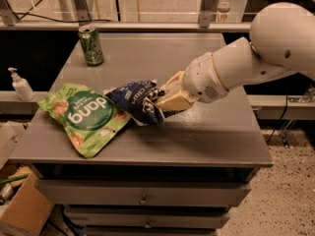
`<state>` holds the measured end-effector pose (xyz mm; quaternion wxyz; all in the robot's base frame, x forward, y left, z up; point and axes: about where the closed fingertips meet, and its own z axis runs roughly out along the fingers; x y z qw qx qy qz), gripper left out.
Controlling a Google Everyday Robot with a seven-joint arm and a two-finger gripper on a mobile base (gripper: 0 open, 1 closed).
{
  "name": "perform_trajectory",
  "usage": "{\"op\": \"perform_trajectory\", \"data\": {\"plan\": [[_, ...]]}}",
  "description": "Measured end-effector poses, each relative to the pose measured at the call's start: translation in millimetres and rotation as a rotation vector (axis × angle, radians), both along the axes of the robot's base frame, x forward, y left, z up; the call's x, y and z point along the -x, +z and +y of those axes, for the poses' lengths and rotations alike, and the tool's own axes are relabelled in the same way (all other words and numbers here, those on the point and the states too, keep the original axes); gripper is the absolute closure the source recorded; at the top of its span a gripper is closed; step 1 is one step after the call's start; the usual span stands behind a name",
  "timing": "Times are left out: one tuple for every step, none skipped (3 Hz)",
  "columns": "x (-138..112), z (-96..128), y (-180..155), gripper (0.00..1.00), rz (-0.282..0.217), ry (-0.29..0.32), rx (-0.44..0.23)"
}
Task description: Move blue chip bag near green rice chip bag
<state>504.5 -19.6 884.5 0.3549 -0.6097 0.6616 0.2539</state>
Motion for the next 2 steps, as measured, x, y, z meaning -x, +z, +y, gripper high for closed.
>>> {"op": "perform_trajectory", "data": {"plan": [[2.8, 14.5, -10.2, 1.0, -0.004, -0.013, 0.014], [-3.4, 24.9, -14.2, 0.82, -0.016, -0.033, 0.026]]}}
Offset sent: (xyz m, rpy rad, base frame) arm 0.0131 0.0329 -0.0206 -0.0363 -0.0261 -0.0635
